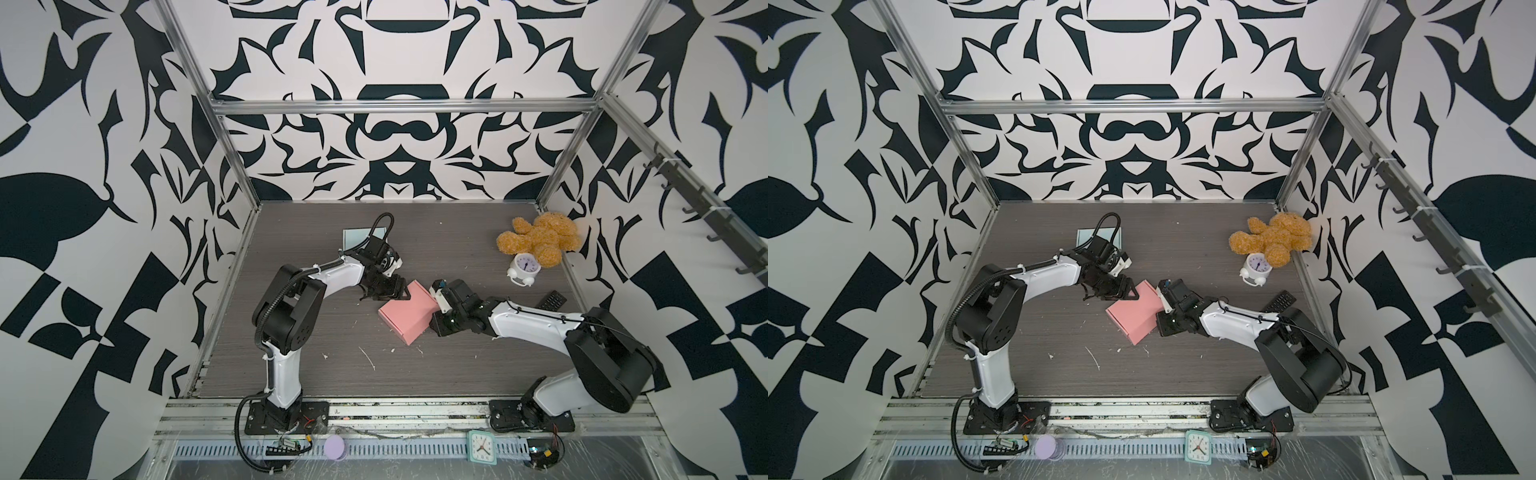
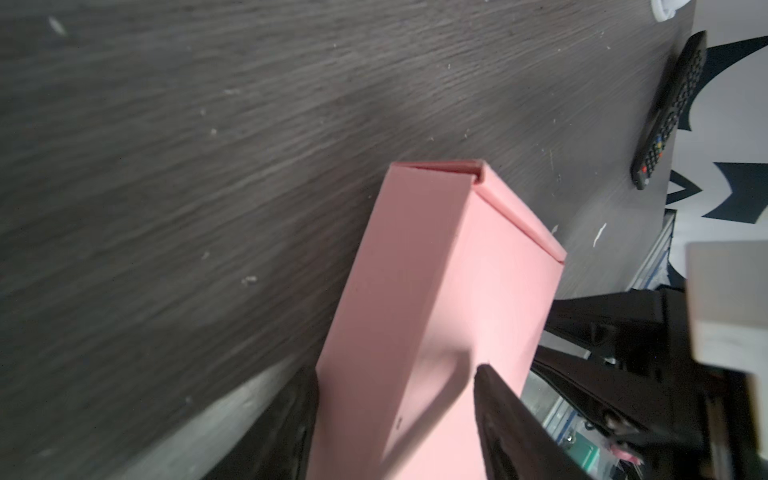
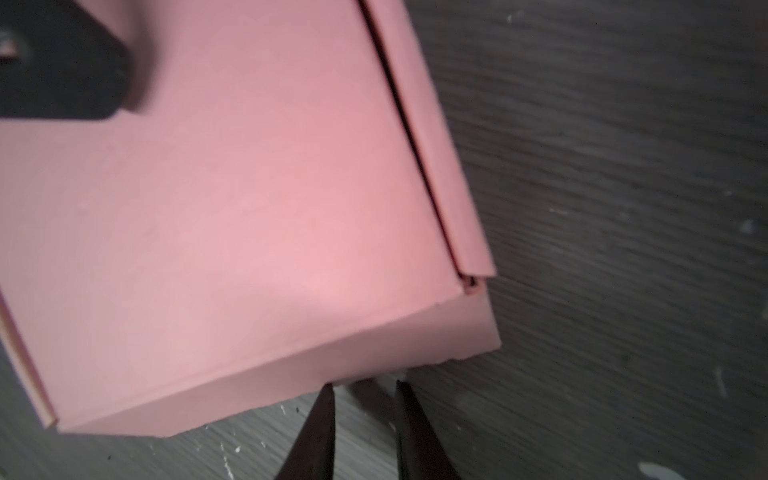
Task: Fold the paper box
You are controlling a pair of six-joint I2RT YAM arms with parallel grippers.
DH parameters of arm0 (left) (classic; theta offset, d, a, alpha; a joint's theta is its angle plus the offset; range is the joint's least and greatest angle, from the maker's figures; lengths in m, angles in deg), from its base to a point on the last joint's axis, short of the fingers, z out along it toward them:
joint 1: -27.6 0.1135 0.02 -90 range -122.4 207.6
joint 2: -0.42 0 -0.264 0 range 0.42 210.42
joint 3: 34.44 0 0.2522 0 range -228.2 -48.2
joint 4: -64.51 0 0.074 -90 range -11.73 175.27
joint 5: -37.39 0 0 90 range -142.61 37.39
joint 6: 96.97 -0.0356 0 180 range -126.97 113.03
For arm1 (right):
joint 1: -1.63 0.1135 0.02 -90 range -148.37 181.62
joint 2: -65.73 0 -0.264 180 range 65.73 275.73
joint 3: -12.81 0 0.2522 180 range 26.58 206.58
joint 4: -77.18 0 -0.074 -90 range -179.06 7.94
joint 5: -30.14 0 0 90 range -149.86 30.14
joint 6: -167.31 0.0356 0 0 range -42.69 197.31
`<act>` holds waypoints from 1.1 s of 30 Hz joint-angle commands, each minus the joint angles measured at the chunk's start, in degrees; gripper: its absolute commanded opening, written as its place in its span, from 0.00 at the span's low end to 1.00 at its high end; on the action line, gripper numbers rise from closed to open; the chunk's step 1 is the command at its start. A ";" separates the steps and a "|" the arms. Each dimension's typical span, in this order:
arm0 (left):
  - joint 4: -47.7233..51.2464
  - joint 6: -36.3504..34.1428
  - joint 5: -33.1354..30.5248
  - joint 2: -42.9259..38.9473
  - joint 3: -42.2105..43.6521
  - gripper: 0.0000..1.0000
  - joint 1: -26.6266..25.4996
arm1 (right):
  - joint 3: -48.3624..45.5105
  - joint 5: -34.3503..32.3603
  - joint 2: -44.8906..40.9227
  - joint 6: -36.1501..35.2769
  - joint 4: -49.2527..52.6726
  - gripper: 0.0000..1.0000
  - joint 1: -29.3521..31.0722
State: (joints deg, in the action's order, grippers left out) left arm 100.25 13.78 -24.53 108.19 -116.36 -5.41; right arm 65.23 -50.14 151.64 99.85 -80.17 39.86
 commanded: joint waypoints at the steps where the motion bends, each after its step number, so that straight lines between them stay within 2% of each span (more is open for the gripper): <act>1: -2.54 2.36 2.95 -3.03 2.94 0.62 -0.36 | 2.93 1.48 1.09 -1.06 -1.94 0.27 -0.09; 9: -3.71 3.92 2.36 -4.80 6.92 0.60 -1.83 | 5.45 1.60 3.34 -1.11 -2.64 0.26 -0.10; 18: -5.43 5.65 2.38 -5.69 9.72 0.59 -3.24 | 6.60 4.79 4.44 0.15 -6.92 0.26 0.04; 25: -6.63 7.41 3.83 -6.58 10.59 0.59 -4.49 | 7.77 6.80 5.31 1.19 -10.47 0.26 2.29; 33: -8.07 8.09 3.51 -7.63 13.22 0.59 -4.47 | 7.26 6.48 5.42 1.21 -9.61 0.27 2.28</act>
State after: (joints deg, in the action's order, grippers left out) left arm 94.45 21.35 -26.24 101.17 -104.39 -7.40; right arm 70.10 -48.55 157.04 100.22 -81.64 40.24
